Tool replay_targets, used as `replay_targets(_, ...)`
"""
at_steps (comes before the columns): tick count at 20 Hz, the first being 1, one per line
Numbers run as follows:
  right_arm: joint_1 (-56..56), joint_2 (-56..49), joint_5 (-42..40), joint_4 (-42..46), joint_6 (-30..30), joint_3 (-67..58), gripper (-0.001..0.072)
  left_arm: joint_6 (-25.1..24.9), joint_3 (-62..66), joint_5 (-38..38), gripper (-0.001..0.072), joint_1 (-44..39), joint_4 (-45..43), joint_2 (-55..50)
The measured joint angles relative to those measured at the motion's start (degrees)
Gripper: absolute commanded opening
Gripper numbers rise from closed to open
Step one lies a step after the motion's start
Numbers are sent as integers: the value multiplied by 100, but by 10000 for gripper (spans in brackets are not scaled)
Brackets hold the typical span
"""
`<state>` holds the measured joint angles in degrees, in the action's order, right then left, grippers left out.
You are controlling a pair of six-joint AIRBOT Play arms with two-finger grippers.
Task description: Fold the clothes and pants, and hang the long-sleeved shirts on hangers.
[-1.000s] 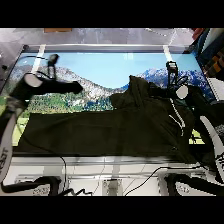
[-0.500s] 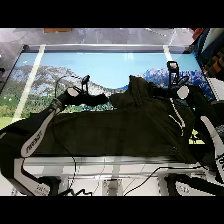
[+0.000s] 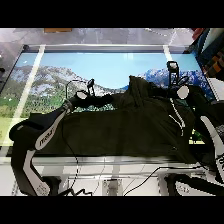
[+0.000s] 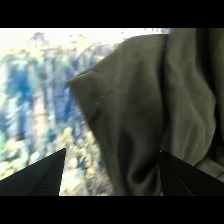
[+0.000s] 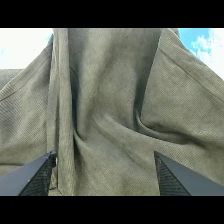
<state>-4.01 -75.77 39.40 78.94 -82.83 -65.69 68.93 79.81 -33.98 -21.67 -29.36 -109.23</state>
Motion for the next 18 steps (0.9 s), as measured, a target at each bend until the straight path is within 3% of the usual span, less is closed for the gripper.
replay_targets(2,0,0,2,-2,0,0,669,-13,111,90,616,-116,17,-101)
replay_targets(4,0,0,2,-2,0,0,669,-24,227,188,475,-227,33,-210)
replay_targets(5,0,0,2,-2,-2,0,670,-22,291,221,396,-282,28,-269)
replay_targets(7,0,0,7,-4,-2,0,669,-17,402,256,116,-367,7,-372)
replay_targets(8,0,0,4,-4,-2,0,670,-15,442,299,24,-393,-28,-404)
replay_targets(14,0,0,7,4,-2,0,669,-166,597,691,20,-308,15,-278)
replay_targets(18,0,83,9,28,-22,-24,669,-922,623,785,20,-76,-136,378)
